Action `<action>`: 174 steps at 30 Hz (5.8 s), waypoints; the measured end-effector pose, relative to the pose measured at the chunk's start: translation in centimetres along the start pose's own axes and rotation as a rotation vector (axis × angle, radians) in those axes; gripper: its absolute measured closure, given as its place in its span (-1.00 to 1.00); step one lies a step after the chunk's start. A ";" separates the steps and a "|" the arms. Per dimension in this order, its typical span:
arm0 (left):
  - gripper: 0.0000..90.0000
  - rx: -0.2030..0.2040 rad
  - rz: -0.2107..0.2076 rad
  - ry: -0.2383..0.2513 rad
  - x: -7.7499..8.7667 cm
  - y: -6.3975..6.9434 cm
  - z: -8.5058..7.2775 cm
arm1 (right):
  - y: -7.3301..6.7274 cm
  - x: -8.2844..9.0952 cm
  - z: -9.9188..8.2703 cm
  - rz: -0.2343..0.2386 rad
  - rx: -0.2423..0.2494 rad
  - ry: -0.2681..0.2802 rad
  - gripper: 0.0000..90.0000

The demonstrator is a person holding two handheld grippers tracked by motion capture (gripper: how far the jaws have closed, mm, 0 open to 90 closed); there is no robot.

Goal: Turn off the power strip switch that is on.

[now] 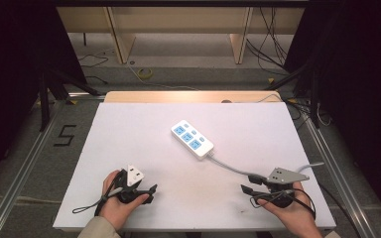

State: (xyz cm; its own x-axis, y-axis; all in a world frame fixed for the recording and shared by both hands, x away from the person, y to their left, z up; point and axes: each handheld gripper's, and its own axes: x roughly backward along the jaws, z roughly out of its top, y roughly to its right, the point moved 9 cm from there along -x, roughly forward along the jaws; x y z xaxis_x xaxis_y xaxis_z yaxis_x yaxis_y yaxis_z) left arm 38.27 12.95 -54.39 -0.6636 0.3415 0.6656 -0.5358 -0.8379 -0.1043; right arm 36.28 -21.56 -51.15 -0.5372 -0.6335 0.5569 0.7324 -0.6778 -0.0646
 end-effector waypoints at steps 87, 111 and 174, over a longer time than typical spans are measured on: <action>-0.56 -0.002 -0.002 0.018 0.0 0.5 0.3 | 0.9 -7.8 8.8 -0.029 0.140 -0.215 1.00; -0.56 -0.003 -0.005 0.022 0.0 0.5 0.4 | 1.3 -9.8 9.9 -0.043 0.129 -0.247 1.00; -0.52 -0.008 -0.020 0.032 0.0 0.8 0.7 | 2.9 -15.0 12.4 -0.084 0.138 -0.289 1.00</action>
State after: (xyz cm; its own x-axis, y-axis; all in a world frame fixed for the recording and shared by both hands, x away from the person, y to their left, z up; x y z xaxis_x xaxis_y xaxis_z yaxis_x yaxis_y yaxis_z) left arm 38.17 11.96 -53.97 -0.6694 0.3715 0.6433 -0.5528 -0.8276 -0.0973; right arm 51.66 -9.33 -49.42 -0.4715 -0.4326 0.7685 0.7511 -0.6537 0.0928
